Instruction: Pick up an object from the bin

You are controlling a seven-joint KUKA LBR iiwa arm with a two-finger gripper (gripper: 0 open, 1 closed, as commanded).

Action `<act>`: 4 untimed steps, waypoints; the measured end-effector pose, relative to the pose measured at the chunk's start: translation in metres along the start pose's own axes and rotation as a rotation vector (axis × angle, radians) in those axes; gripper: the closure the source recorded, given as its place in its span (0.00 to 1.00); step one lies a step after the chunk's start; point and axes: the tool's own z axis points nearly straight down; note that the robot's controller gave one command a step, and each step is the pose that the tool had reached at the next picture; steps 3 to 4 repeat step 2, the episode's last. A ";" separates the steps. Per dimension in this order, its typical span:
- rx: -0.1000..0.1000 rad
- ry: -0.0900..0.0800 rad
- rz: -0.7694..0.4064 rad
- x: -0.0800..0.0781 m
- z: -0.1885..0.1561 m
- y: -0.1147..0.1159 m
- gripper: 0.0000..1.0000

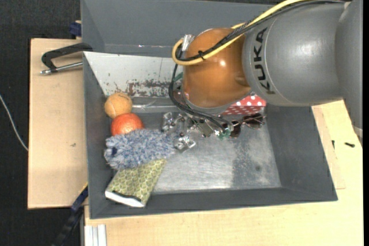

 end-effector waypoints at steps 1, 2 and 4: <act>0.002 -0.003 0.000 -0.001 -0.015 0.000 1.00; 0.002 -0.004 0.000 -0.001 -0.027 0.000 1.00; 0.002 -0.004 0.000 -0.001 -0.027 0.000 1.00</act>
Offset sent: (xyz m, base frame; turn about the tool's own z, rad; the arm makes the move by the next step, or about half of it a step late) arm 0.0000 0.0002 0.0163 0.0000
